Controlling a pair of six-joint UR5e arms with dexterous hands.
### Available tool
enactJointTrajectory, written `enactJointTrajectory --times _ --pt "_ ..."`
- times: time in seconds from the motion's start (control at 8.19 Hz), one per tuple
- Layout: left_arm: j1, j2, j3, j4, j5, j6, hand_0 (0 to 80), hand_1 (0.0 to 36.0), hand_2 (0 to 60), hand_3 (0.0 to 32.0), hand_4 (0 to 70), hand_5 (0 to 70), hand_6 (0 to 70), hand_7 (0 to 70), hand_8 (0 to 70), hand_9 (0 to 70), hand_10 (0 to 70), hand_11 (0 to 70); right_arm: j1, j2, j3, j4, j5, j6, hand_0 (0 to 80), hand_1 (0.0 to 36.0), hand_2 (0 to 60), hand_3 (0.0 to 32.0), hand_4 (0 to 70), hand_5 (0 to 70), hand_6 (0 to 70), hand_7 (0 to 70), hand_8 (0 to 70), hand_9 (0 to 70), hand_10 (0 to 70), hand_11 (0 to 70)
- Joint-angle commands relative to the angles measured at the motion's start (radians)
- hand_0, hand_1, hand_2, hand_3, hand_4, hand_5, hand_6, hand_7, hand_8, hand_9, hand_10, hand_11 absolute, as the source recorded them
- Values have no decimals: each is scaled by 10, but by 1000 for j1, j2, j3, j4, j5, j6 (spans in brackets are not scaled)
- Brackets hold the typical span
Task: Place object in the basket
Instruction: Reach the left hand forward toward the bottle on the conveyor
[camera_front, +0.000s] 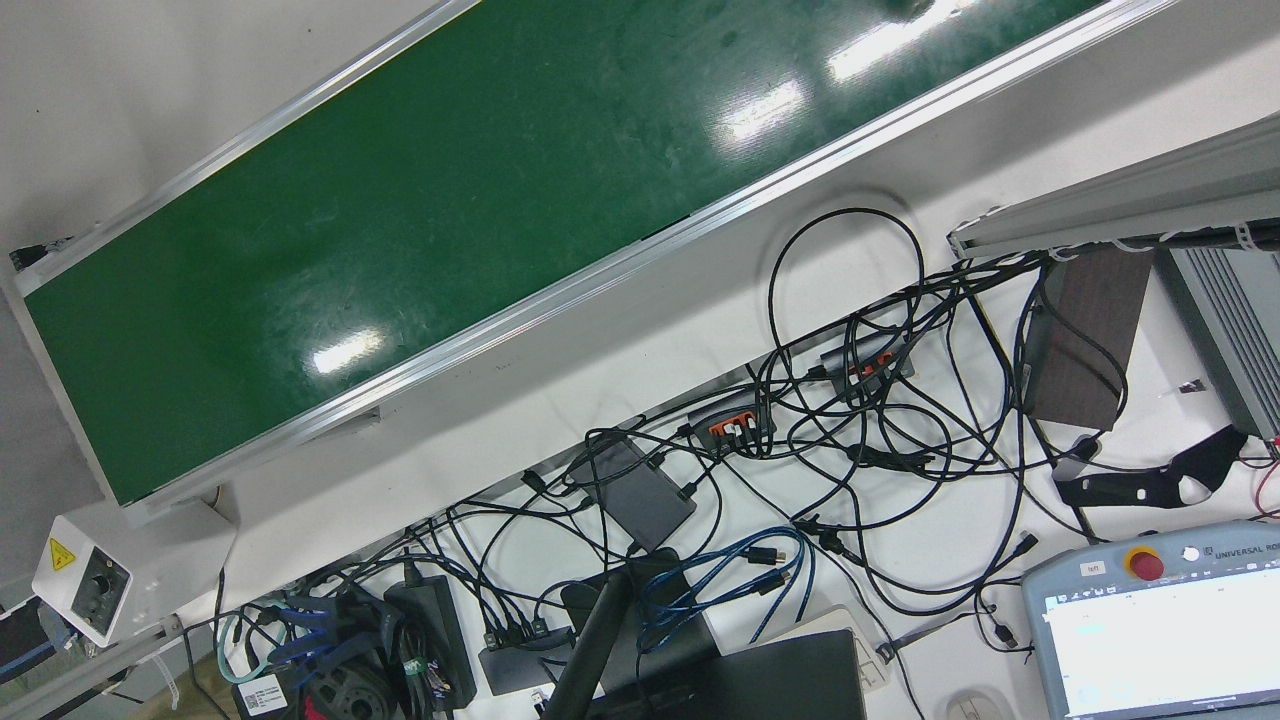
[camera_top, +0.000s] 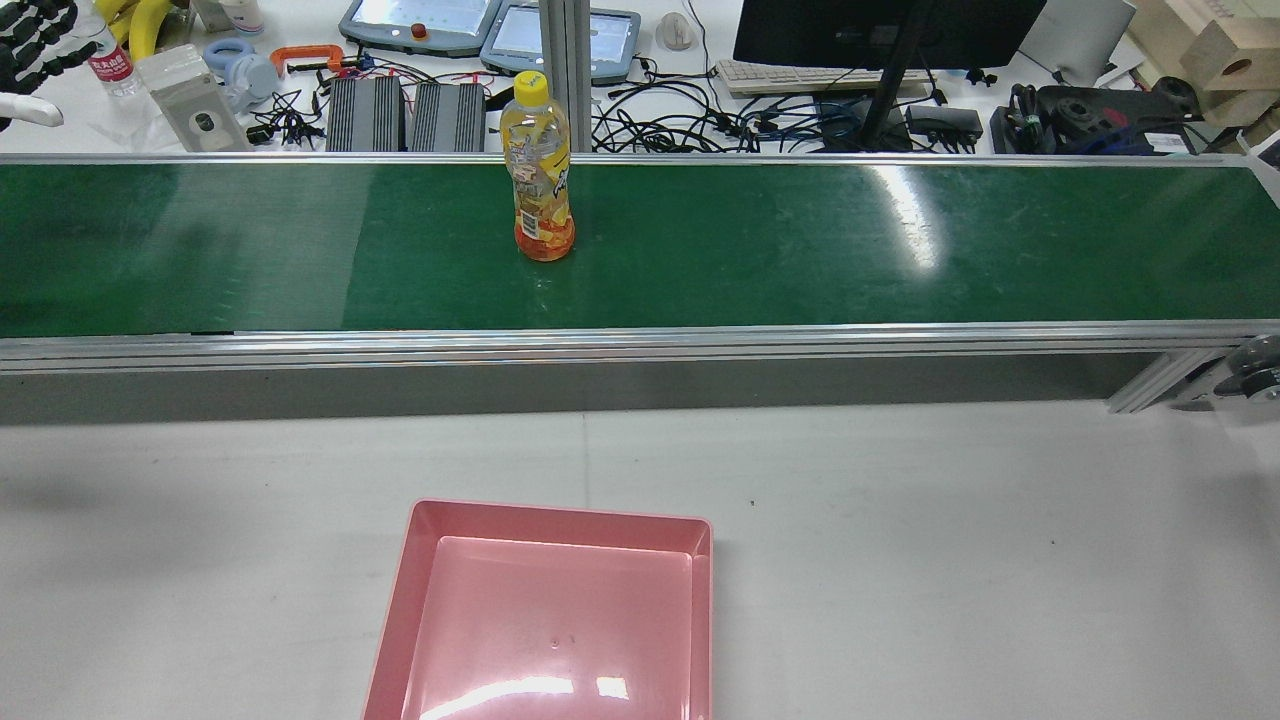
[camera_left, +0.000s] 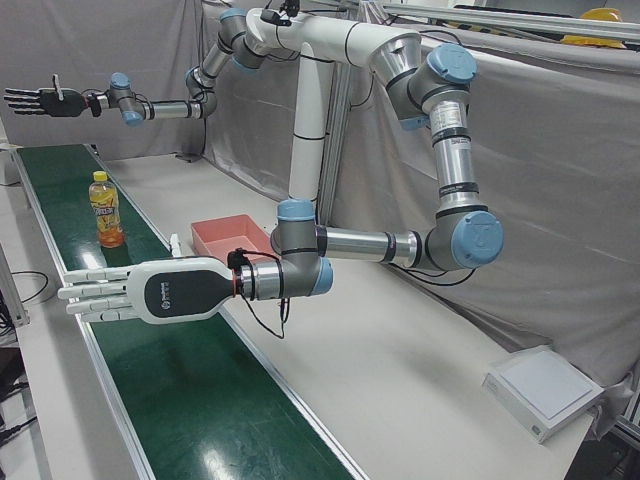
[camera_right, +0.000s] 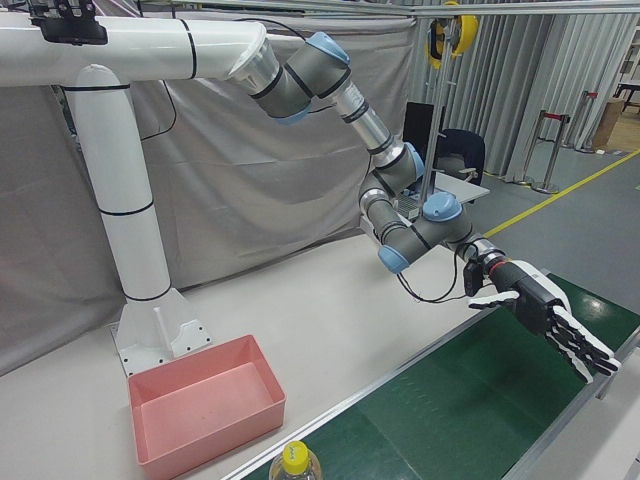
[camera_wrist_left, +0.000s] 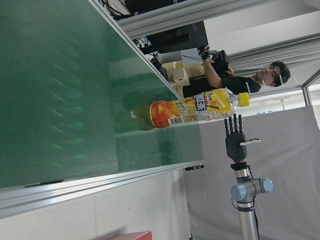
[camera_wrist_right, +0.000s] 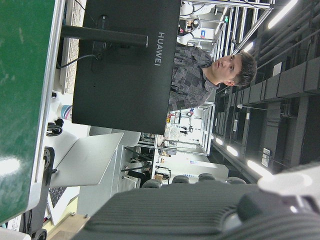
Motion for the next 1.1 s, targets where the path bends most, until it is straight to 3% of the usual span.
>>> enactJointTrajectory --times 0.0,0.49,0.73,0.98 --pt "86 -79 2 54 -3 43 504 109 0 0 28 12 0 0 0 0 58 103 0 0 -1 0 0 2 0 0 0 0 0 0 0 0 0 0 0 0" --pt "183 -171 12 97 -20 49 491 102 0 0 13 2 0 0 0 1 62 108 0 0 -1 0 0 0 0 0 0 0 0 0 0 0 0 0 0 0" --pt "224 -179 12 74 -77 49 483 99 0 0 4 1 0 0 0 3 61 105 0 0 -1 0 0 0 0 0 0 0 0 0 0 0 0 0 0 0" --pt "226 -196 11 56 -88 50 486 103 0 0 6 6 0 0 0 4 56 99 0 0 -1 0 0 0 0 0 0 0 0 0 0 0 0 0 0 0"
